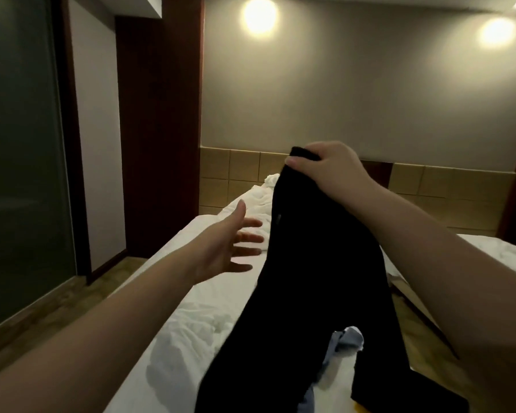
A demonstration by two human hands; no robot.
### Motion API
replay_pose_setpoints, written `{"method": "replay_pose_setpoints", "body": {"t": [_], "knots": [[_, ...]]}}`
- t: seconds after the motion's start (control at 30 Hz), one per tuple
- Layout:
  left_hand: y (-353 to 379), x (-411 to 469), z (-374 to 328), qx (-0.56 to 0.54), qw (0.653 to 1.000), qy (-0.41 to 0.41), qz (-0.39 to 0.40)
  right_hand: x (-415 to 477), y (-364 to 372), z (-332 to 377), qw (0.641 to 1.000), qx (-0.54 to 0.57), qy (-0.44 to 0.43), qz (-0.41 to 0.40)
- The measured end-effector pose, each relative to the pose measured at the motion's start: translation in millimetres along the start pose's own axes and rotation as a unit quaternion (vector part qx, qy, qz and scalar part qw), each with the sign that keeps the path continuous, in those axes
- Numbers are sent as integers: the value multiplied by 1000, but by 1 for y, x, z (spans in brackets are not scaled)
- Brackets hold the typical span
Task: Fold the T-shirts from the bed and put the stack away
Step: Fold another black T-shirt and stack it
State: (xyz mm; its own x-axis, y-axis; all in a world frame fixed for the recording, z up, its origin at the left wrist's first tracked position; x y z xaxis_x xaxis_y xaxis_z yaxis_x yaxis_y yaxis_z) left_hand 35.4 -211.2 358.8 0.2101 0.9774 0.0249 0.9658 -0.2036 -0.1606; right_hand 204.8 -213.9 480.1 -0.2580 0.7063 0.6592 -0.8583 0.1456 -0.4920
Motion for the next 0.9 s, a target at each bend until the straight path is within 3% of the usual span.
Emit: {"method": "replay_pose_setpoints", "body": {"t": [0.1, 0.2, 0.3, 0.43, 0.53, 0.63, 0.83, 0.9], "knots": [[20, -6, 8, -22, 997, 11, 72, 7, 0, 1, 999, -53, 0, 1], [35, -6, 18, 48, 994, 47, 85, 10, -1, -5, 999, -42, 23, -7], [47, -6, 27, 100, 992, 70, 41, 6, -7, -11, 993, 84, 78, -18], [47, 5, 55, 117, 992, 25, -35, -2, -21, -28, 943, 279, 177, 29], [34, 5, 78, 59, 997, -7, -57, -15, -40, -58, 918, 312, 238, 55], [12, 3, 84, 18, 995, 16, -92, -30, -59, -89, 896, 303, 311, 99], [-40, -3, 32, 26, 999, 30, 7, -42, -72, -112, 869, 212, 391, 215], [-60, -6, 15, 83, 994, 33, 58, -40, -74, -113, 859, 226, 398, 231]]}}
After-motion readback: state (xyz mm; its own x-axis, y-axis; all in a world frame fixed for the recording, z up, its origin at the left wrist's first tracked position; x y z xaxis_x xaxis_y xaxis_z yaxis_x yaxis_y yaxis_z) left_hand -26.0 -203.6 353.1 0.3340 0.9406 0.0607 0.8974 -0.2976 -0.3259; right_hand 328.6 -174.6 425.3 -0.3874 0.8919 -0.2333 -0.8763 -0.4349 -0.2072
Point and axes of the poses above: each hand's wrist, its own x-axis towards the middle knuckle, its own y-axis out of the palm, z = x × y, the point moved 3 cm from there along x, towards the middle knuckle, and after that the axes turned 12 degrees about x, right-handed, at the moved point
